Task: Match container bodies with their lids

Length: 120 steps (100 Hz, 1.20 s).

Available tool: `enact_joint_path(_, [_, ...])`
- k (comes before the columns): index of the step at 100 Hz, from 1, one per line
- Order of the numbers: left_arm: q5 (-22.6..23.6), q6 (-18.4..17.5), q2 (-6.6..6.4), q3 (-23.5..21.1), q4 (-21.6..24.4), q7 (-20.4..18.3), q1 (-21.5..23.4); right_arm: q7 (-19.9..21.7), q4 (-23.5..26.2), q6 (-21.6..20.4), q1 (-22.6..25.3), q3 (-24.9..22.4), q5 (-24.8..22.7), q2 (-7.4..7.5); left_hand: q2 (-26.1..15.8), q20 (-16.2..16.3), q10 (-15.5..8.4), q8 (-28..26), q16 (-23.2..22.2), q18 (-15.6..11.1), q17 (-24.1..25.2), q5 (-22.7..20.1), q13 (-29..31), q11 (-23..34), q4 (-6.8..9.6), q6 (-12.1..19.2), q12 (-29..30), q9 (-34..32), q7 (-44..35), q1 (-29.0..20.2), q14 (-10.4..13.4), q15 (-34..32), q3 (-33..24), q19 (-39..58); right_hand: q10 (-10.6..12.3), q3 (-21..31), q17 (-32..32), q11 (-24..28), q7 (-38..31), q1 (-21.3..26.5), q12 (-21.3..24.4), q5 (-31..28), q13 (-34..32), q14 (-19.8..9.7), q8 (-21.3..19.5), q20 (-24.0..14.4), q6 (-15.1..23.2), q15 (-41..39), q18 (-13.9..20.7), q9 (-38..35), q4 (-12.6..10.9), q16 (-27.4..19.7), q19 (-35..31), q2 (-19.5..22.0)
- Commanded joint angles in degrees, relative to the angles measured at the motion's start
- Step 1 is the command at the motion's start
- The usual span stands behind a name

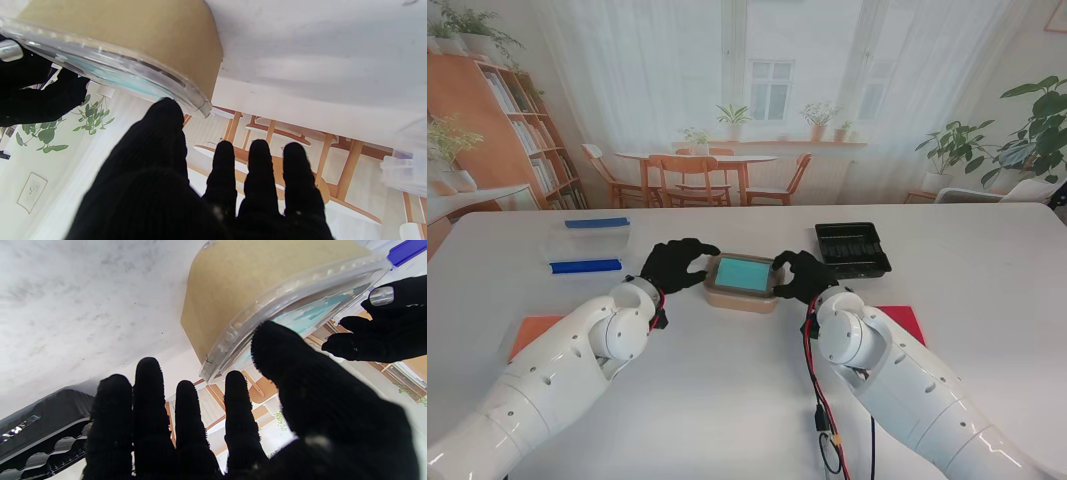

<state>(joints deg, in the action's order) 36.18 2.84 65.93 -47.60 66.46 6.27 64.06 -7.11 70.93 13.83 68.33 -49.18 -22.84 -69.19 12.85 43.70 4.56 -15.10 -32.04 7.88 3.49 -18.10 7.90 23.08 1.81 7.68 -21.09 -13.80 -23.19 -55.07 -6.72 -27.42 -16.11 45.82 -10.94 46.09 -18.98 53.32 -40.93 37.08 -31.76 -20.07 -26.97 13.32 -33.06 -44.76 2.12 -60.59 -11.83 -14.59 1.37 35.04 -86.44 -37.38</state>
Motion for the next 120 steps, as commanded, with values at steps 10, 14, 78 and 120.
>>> enact_joint_path(10, [-0.15,0.0,0.13,0.41,0.01,-0.9,-0.16,0.62,0.28,0.39,0.36,-0.23,0.39,-0.2,1.51,0.77,-2.05,-0.46,-0.69,-2.16,0.34,2.25,-2.02,-0.94,-1.83,1.3,0.68,1.68,-0.55,-1.45,1.64,-0.79,-1.62,0.13,0.0,-0.56,-0.54,0.72,0.85,-1.43,-0.66,0.98,-0.96,-0.98,1.06,-1.36,-0.78,-1.17,1.64,-0.89,0.5,0.8,-2.44,0.35])
enact_joint_path(14, [-0.27,0.15,0.1,0.45,0.14,-1.21,-0.15,0.6,0.29,0.46,0.39,-0.27,0.45,-0.21,1.53,0.77,-1.89,-0.43,-0.66,-2.18,0.34,2.2,-2.01,-1.01,-1.85,1.12,0.72,1.69,-0.52,-1.33,1.48,-0.83,-1.64,0.17,0.02,-0.6,-0.56,0.73,0.94,-1.42,-0.66,1.1,-0.94,-1.0,1.16,-1.38,-0.91,-1.18,1.67,-0.93,0.5,0.8,-2.45,0.3])
enact_joint_path(78, [-1.4,2.12,-0.28,1.18,1.18,-4.68,-0.28,0.91,0.08,2.24,0.82,-0.57,1.06,-0.26,2.34,0.84,-1.52,-0.27,-0.68,-2.41,0.28,1.64,-2.04,-0.39,-1.89,-1.59,0.48,1.65,-0.13,-0.63,1.41,-2.25,-2.46,1.41,-0.12,-0.52,-1.0,0.86,0.69,-1.36,-0.72,1.76,-1.14,-1.0,2.05,-1.64,-2.29,-1.7,2.1,-1.06,0.43,0.94,-2.71,0.53])
enact_joint_path(120, [-1.47,3.86,-0.61,0.55,2.63,-5.9,1.06,1.21,0.08,2.41,0.88,-0.48,1.07,-0.2,2.01,0.57,-1.29,-0.3,-0.43,-2.47,0.31,2.02,-2.08,-0.94,-1.95,-1.63,0.82,1.73,-0.14,-0.39,1.32,-2.17,-3.21,1.52,-0.12,-0.56,-1.04,0.94,0.39,-1.34,-0.71,1.8,-1.08,-0.99,2.37,-1.73,-2.28,-1.77,2.33,-1.08,0.43,0.9,-2.71,0.7])
